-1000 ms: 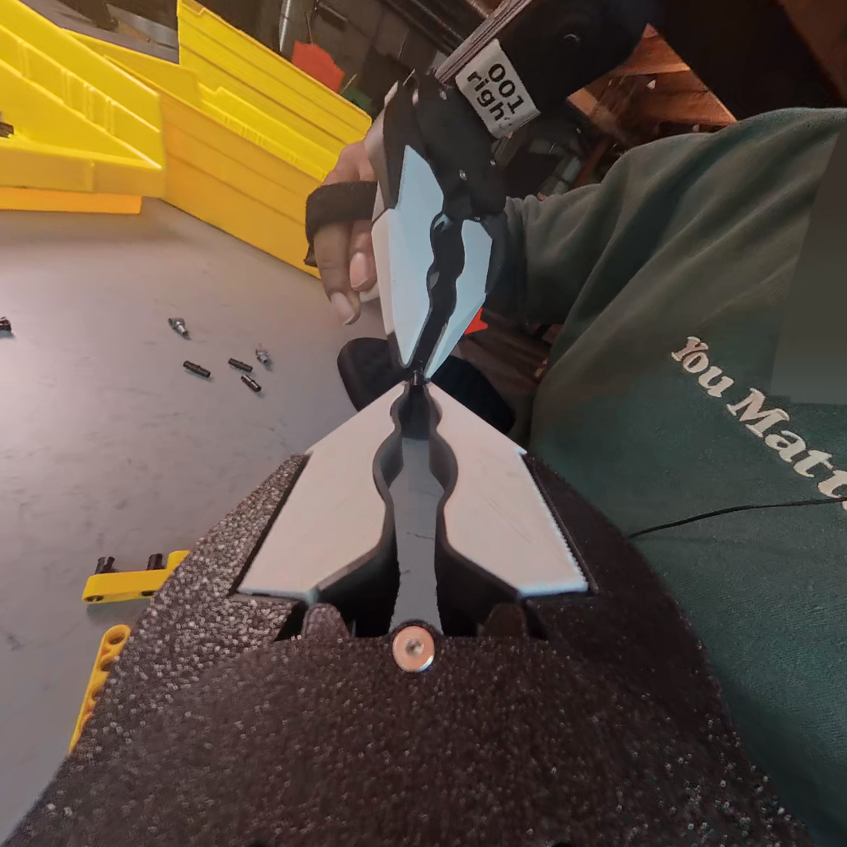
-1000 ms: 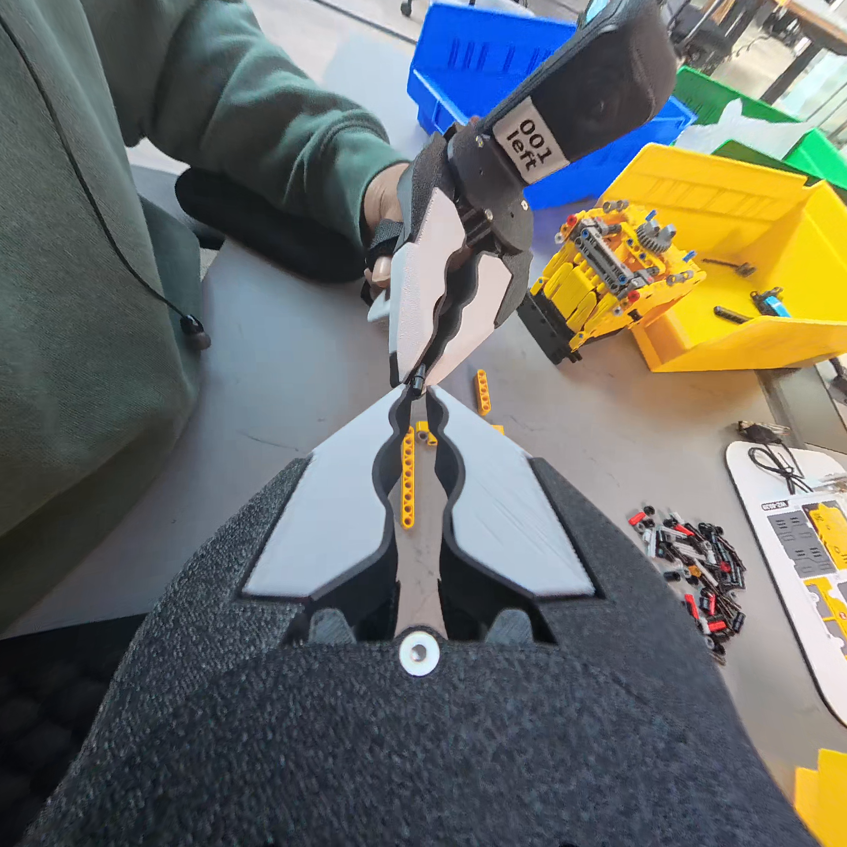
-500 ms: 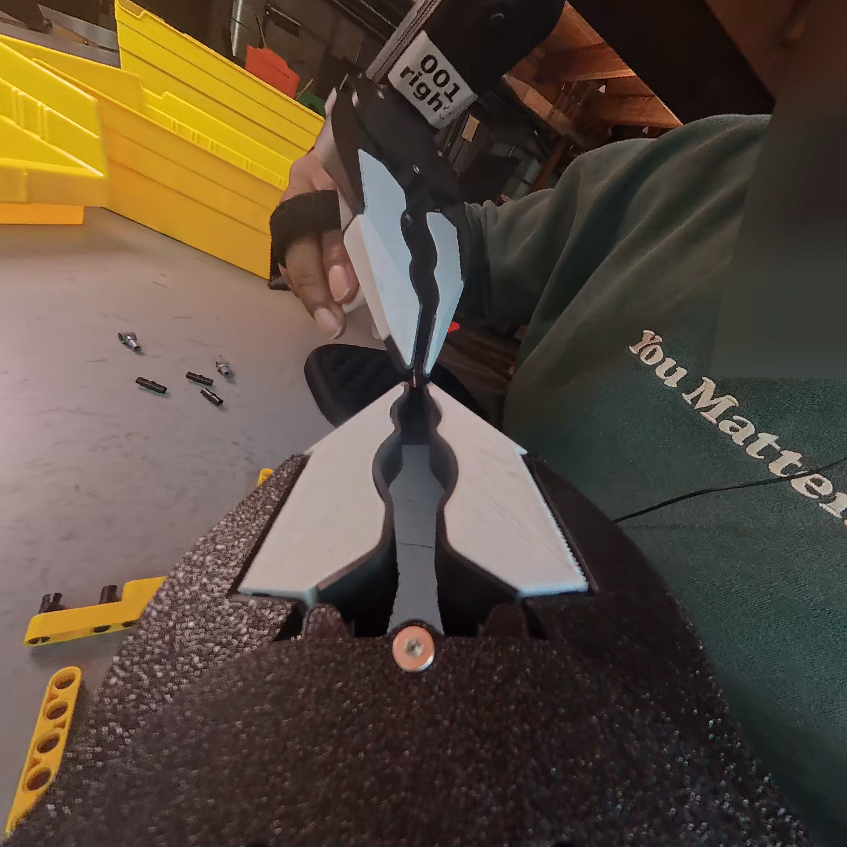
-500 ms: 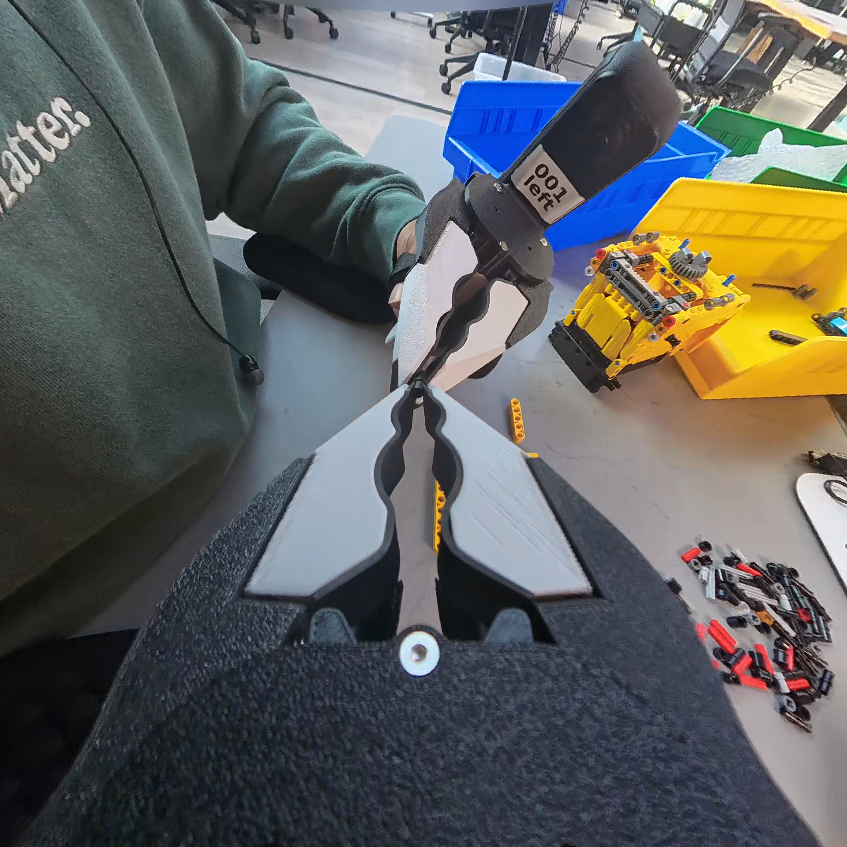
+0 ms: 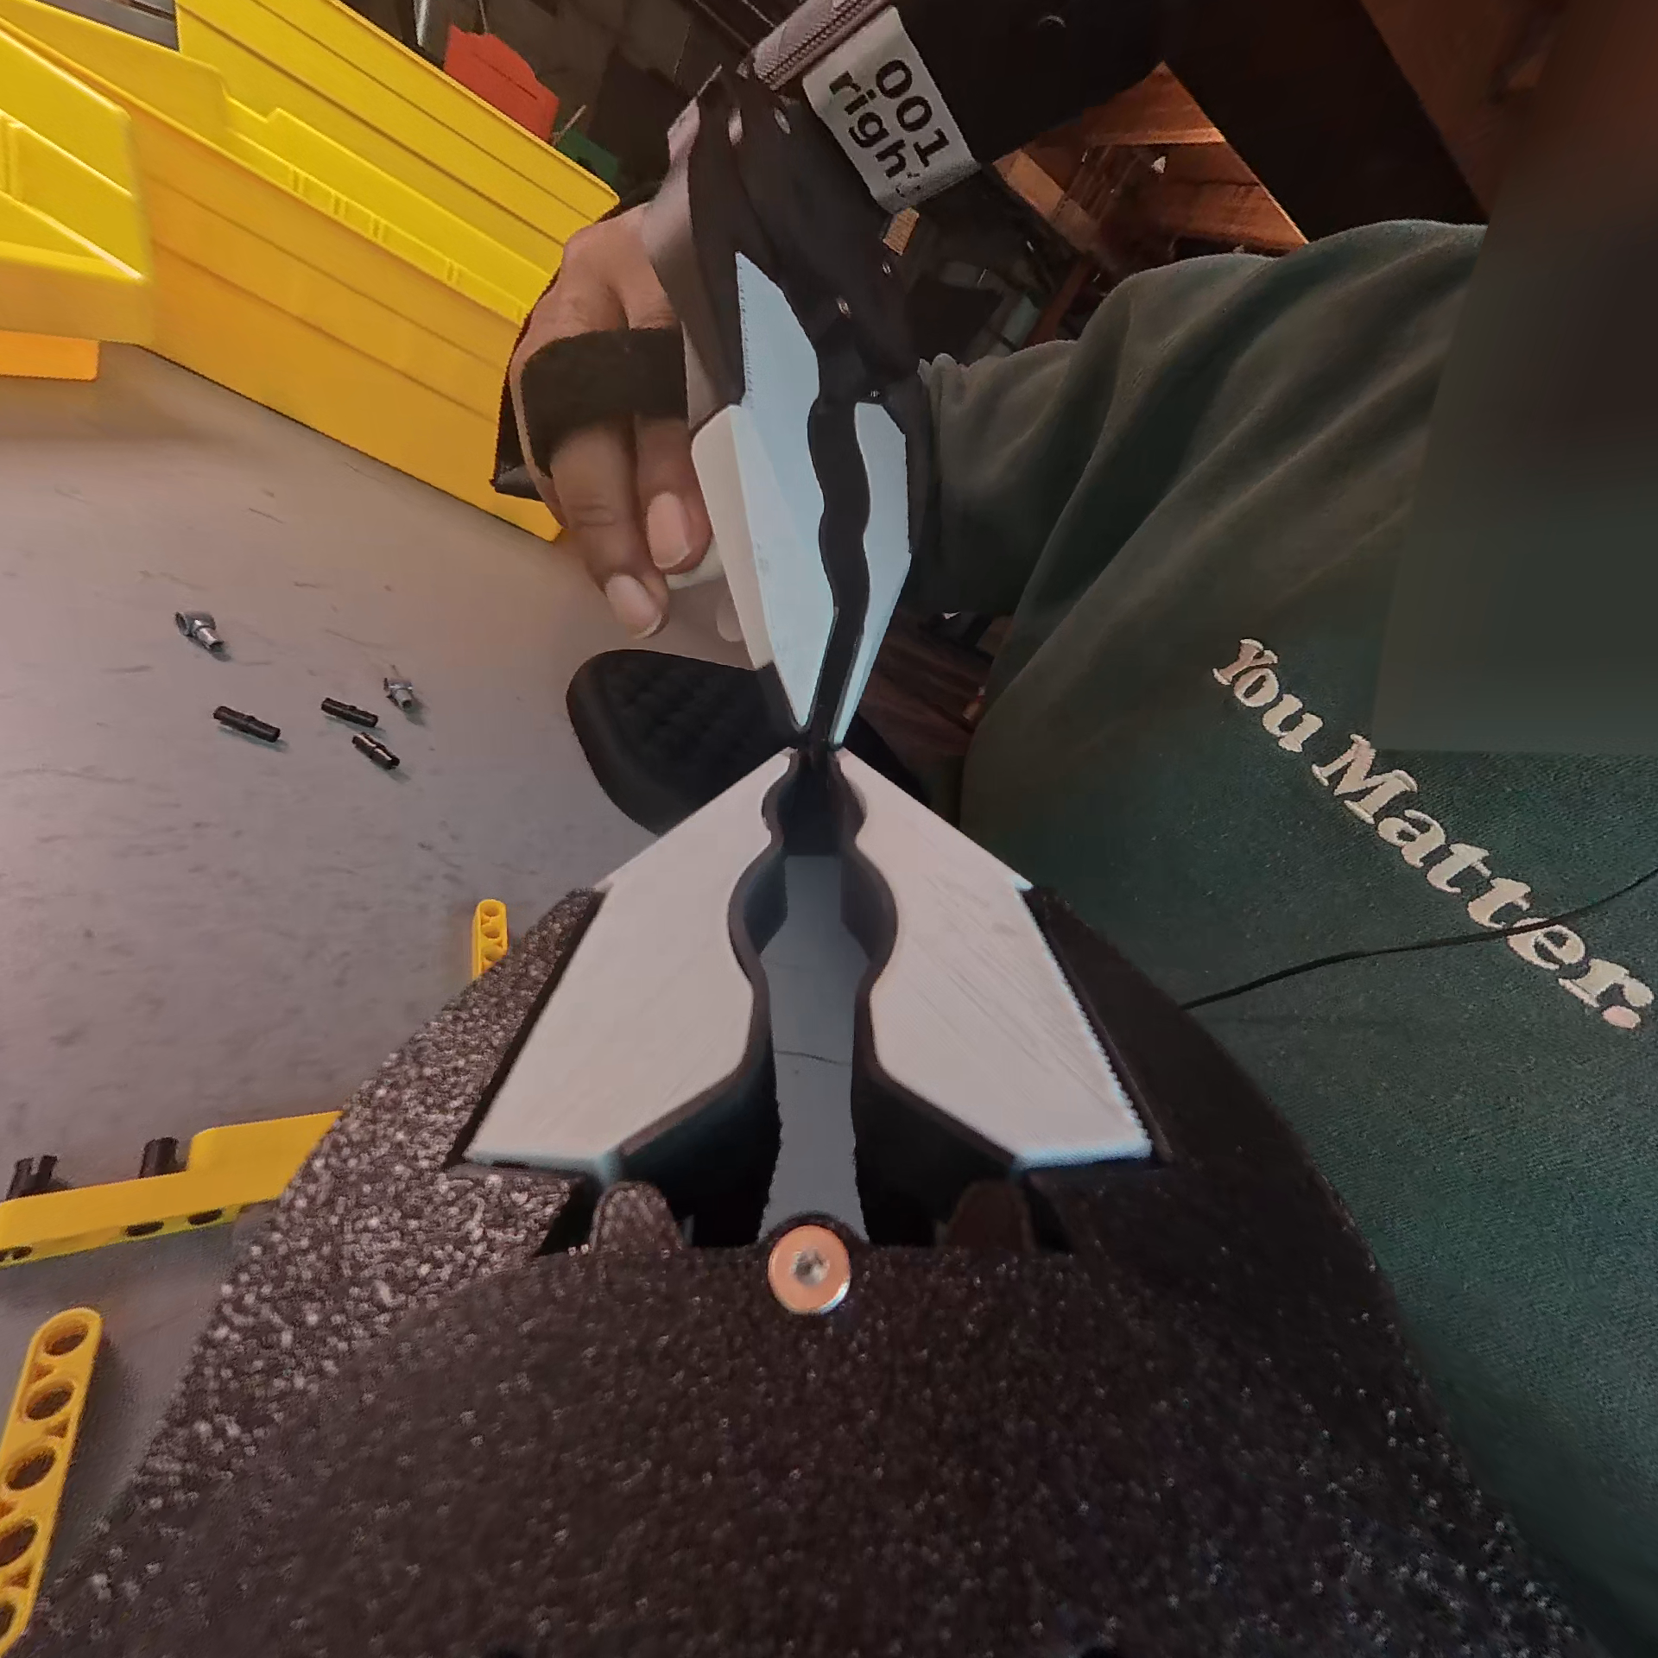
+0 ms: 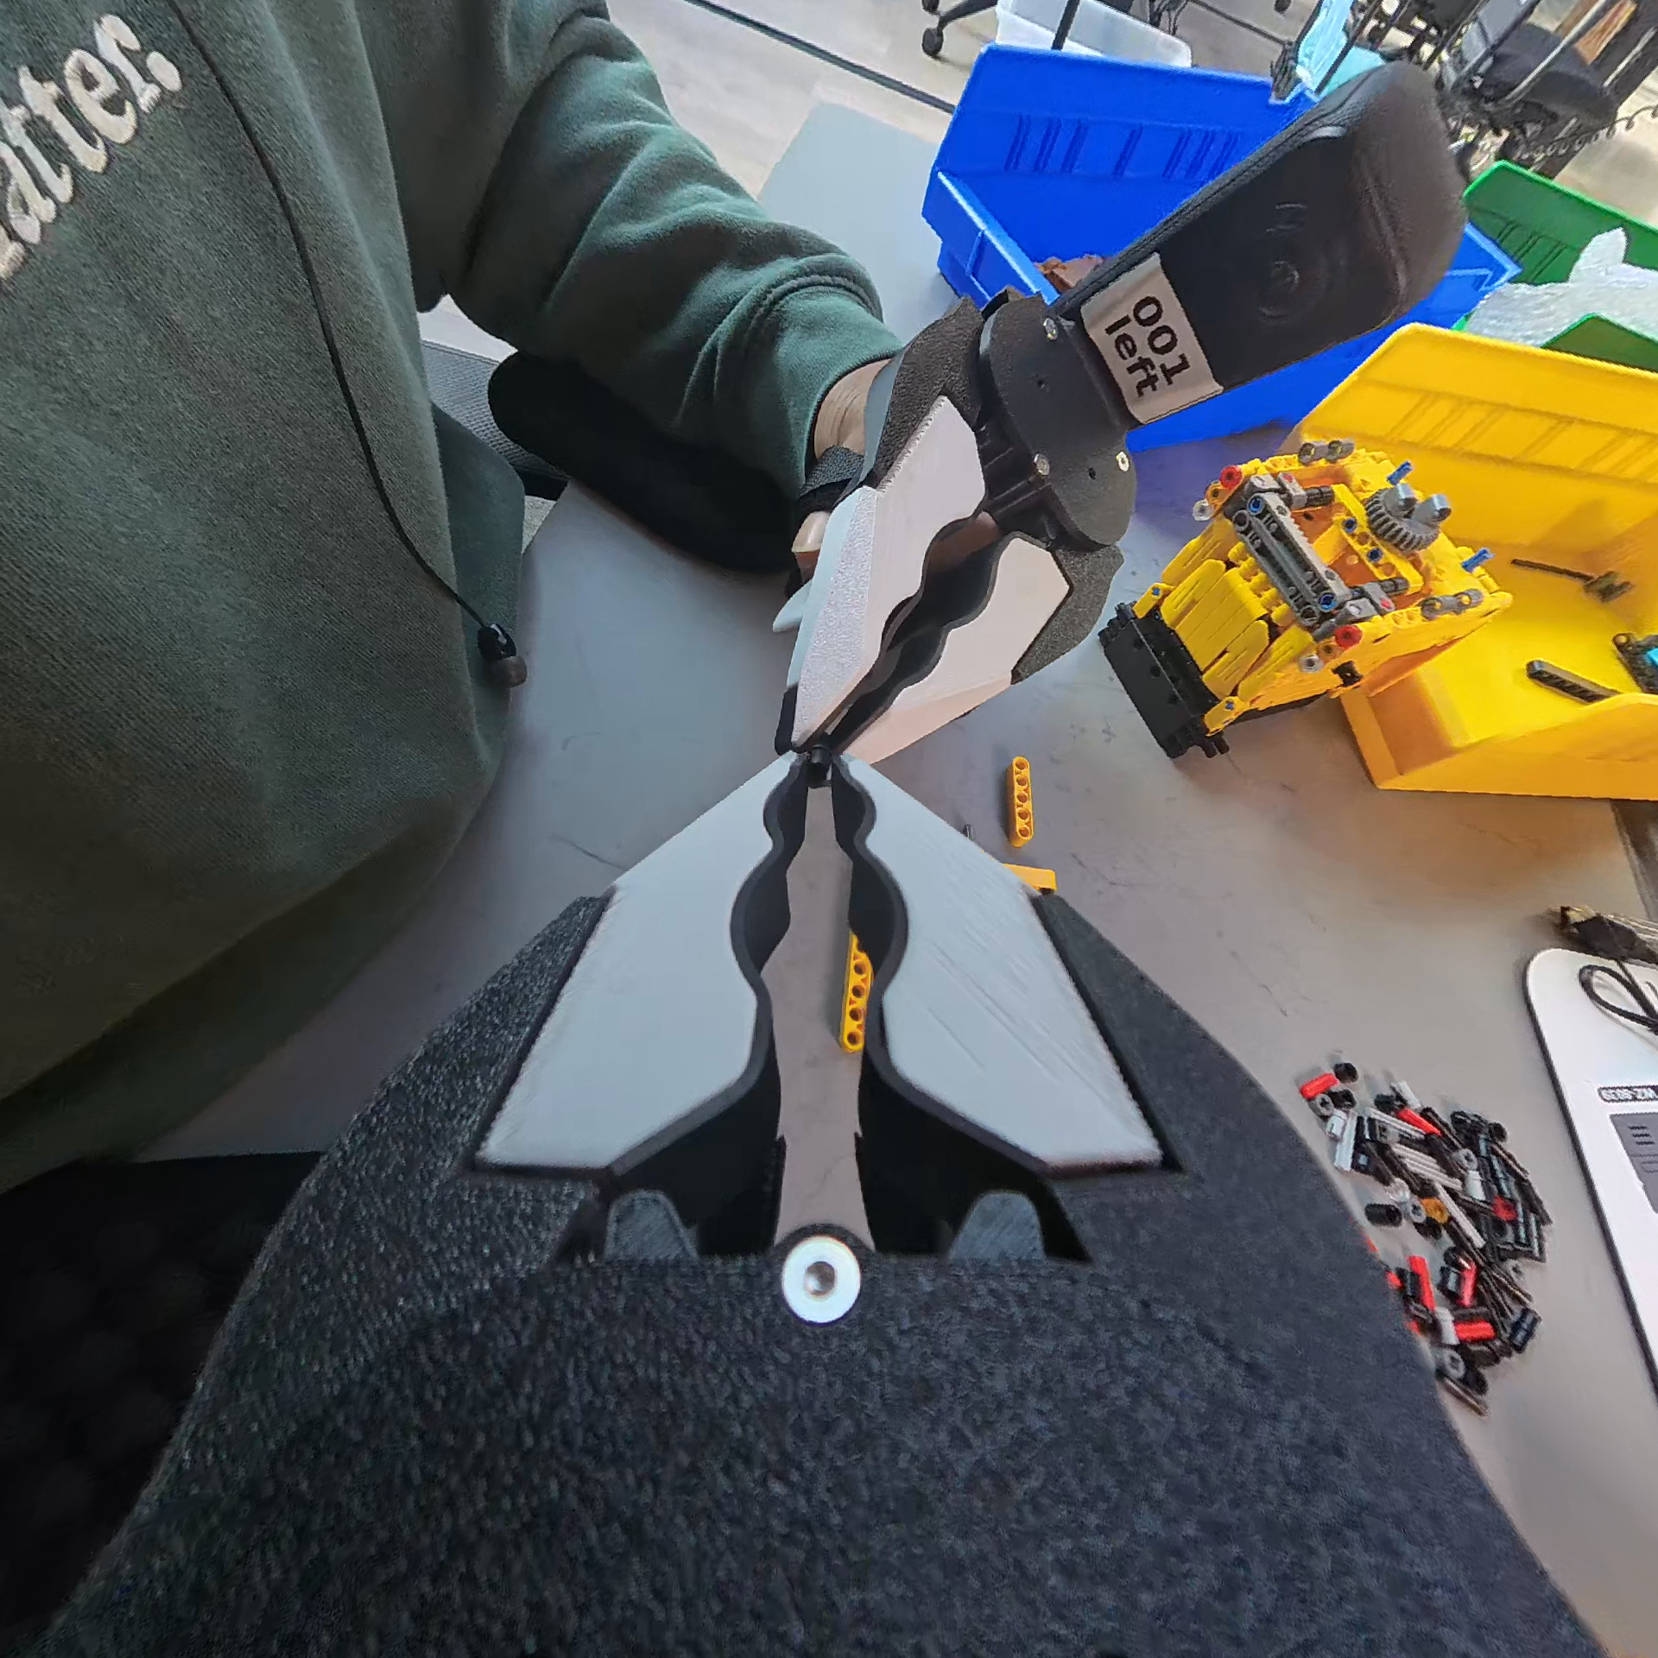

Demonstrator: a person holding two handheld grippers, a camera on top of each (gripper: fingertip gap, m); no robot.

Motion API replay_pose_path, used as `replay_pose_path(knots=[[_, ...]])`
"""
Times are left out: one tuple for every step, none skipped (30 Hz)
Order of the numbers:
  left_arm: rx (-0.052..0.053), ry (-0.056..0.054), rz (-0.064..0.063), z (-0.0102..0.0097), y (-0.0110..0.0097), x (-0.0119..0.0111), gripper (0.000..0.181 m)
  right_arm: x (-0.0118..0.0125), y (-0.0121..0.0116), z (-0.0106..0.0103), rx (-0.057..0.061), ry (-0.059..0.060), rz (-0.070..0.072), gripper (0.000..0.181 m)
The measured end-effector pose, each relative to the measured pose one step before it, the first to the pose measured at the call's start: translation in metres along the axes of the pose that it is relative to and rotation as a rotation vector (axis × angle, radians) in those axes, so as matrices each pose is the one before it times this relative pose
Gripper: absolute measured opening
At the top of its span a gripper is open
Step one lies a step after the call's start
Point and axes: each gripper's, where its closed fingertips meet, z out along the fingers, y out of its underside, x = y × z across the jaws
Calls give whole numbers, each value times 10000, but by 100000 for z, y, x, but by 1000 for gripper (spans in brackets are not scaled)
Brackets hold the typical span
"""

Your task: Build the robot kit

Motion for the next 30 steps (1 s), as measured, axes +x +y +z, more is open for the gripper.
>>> replay_pose_path(knots=[[-15,67,8,26,20,110,3,-69,-71,12,33,10,-49,6],[-8,18,26,16,11,48,3,-21,-20,-3,1,1,-13,6],[-3,-7,25,18,-1,28,3,-80,-9,-17,-7,-45,12,5],[-16,23,6,25,13,54,3,-86,-18,11,4,-42,-1,4],[-21,33,5,34,24,57,4,-88,-42,7,6,-27,-33,4],[-18,26,-4,25,32,55,3,-70,-19,16,-7,-24,-37,4],[4,15,-12,13,4,27,3,-18,-39,8,0,-3,-32,4],[16,5,-33,-2,-20,-9,3,24,-22,-2,-4,10,-27,4],[1,-9,-52,-6,4,-50,4,29,21,9,-29,-10,-9,4],[-32,-65,-53,5,68,-153,4,44,118,52,-89,-27,27,4],[-111,-212,-37,-10,171,-379,4,124,363,88,-248,-35,88,4],[-203,-494,24,-64,268,-777,5,340,736,182,-489,21,211,4],[-331,-760,149,-154,424,-1178,5,483,1125,273,-704,13,299,4],[-478,-873,269,-203,648,-1332,8,488,1440,311,-809,-29,226,4],[-596,-952,346,-176,874,-1408,13,492,1530,380,-767,-45,179,3],[-650,-868,415,-63,1051,-1227,16,327,1378,455,-692,-128,216,3],[-612,-572,406,87,1063,-716,18,29,1092,498,-599,-254,164,3],[-486,-290,299,206,861,-247,19,37,749,493,-482,-162,58,3],[-364,-115,177,280,632,21,19,82,649,471,-488,-94,-10,3],[-280,-53,122,306,443,88,18,19,519,430,-435,-106,-62,3],[-228,-127,142,285,335,-20,18,-25,278,326,-291,-117,-39,3],[-214,-167,176,243,311,-101,18,-55,236,270,-271,-139,15,3],[-184,-127,156,202,290,-50,17,41,148,228,-211,-46,-34,3],[-145,-69,102,171,239,-3,15,-14,177,188,-209,-81,-26,4],[-116,-79,71,123,168,-40,14,14,-142,-14,-34,-78,29,3],[-81,-84,74,74,101,-52,10,84,58,12,-157,1,-39,3],[-77,-48,70,87,96,-7,7,76,70,-8,-200,15,-89,3],[-36,-48,57,66,27,-5,6,-9,-50,13,-162,-8,-145,3],[-8,-40,39,26,0,-9,6,16,-96,43,-162,4,-141,3],[-3,-5,-10,15,2,-2,6,-9,-54,58,-182,-4,-168,3]])
